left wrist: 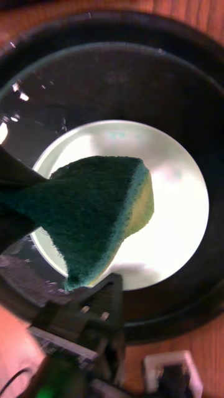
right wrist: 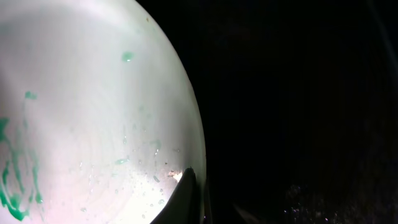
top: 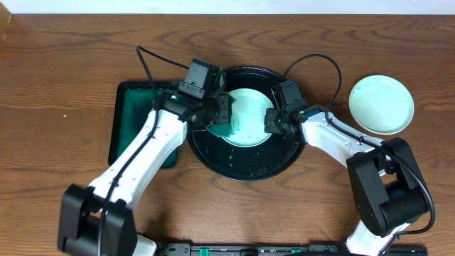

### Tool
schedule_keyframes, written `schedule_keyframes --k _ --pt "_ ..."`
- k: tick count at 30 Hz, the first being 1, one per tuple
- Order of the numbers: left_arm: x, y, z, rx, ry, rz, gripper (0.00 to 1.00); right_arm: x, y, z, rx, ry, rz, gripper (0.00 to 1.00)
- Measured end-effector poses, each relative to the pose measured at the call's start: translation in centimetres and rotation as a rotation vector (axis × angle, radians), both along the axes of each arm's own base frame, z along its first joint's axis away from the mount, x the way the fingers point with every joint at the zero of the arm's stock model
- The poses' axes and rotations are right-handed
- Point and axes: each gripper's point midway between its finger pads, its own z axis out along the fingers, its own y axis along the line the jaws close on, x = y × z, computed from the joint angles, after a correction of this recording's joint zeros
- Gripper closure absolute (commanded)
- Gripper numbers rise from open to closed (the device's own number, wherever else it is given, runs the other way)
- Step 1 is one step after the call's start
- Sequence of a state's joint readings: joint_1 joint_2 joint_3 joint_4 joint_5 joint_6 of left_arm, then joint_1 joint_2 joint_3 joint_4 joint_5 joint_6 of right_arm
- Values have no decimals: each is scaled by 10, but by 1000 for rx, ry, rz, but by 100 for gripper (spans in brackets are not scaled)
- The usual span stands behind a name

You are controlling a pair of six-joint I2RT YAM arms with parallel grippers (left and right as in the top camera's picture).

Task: Clean dirty plates on tray and stack at the side
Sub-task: 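Bring the green sponge in the left gripper onto the plate, then scrub the pale green plate with the sponge while the right gripper holds it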

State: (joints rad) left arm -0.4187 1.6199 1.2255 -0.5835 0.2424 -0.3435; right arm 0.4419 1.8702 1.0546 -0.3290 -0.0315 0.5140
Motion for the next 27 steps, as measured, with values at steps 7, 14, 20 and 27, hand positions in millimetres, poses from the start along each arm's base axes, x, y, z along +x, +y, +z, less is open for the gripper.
schedule_keyframes --k 7,14,20,27 --pt "11 -11 -63 2 123 28 93 -3 3 0 4 9 13 99" --pt "16 -27 -110 -51 210 42 93 -8 10 0 4 16 35 99" --pt "21 -45 -116 -149 248 55 93 -8 9 -1 -3 17 34 99" --pt "22 -86 -114 -293 260 -33 93 -9 9 -1 -4 19 35 99"
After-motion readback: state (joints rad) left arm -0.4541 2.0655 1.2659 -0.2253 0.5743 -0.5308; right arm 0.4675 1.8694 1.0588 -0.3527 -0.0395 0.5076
